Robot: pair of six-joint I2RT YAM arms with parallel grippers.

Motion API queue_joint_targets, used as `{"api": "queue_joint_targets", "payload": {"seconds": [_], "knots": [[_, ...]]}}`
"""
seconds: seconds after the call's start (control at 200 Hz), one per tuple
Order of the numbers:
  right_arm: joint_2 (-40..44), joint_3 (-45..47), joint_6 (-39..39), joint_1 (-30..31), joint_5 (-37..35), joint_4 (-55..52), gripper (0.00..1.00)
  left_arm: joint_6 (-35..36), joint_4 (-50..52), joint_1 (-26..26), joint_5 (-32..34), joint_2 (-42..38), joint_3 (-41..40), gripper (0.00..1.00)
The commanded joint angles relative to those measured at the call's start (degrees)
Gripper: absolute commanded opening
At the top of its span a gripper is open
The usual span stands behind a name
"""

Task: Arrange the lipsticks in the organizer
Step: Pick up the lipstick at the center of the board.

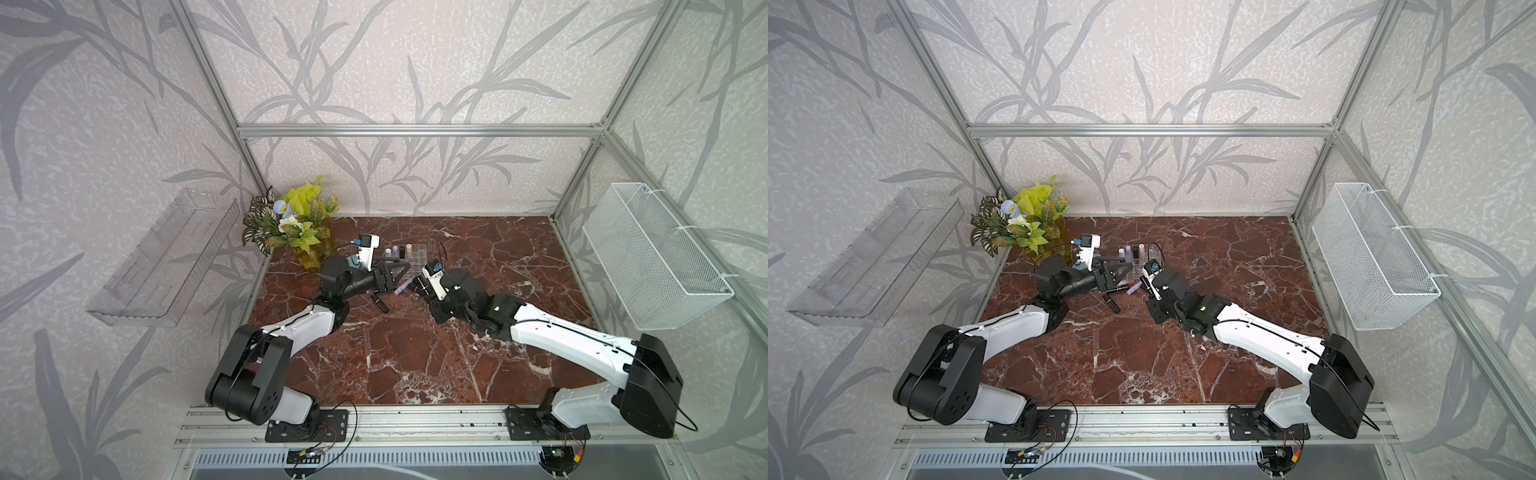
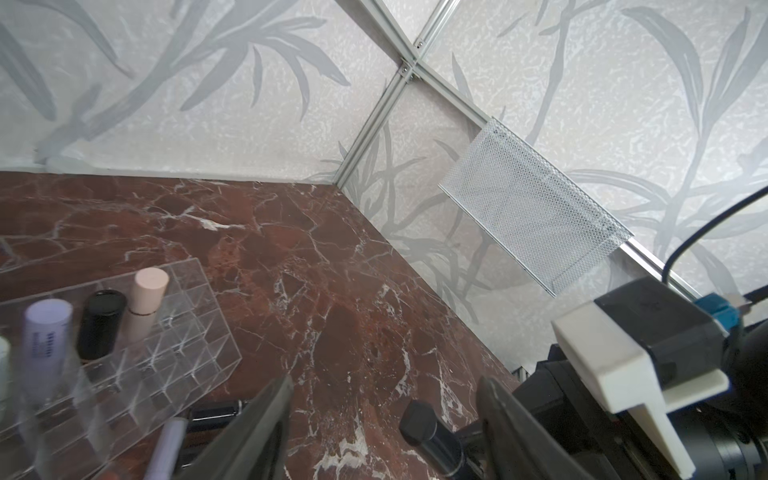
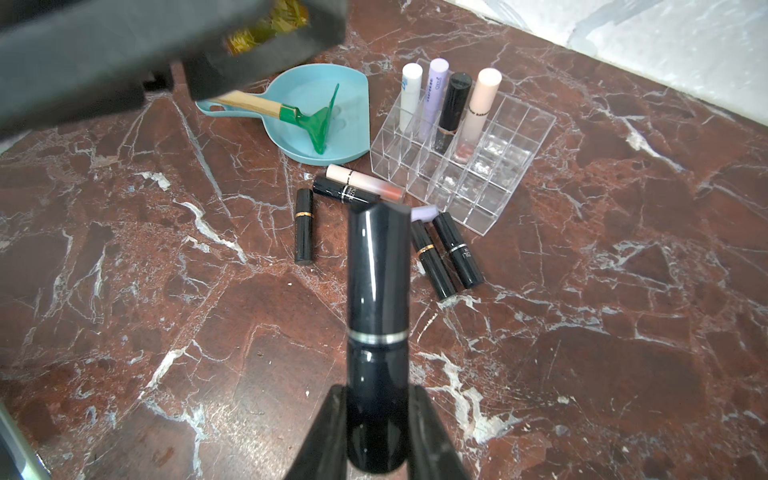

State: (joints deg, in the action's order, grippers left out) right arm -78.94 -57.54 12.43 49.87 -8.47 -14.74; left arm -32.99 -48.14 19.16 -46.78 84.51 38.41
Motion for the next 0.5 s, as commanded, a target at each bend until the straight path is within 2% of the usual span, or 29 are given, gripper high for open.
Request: {"api": "queue_joint_targets", "payload": {"seconds": [0.0,0.165,0.34,0.495], "knots": [[2.3,0.8,0.5,-0.2,1.2,2.7,0.19,0.2,-0.3,1.1,-5.1,1.7,2.3,0.72],[2.8,0.7,0.2,-0.2,1.2,2.5,0.19,-0.7,-0.6,1.9,-7.7,3.4,3.7,0.68],[2.6,0.7,0.2,-0.2,1.3,2.6,0.18,-0.8,0.1,3.5,-9.9,5.1,5.5,0.59],[2.9,0.8,0.0,-0.3,0.8,2.6,0.17,-1.1,0.3,4.7,-11.4,6.2,6.7,0.55]]}}
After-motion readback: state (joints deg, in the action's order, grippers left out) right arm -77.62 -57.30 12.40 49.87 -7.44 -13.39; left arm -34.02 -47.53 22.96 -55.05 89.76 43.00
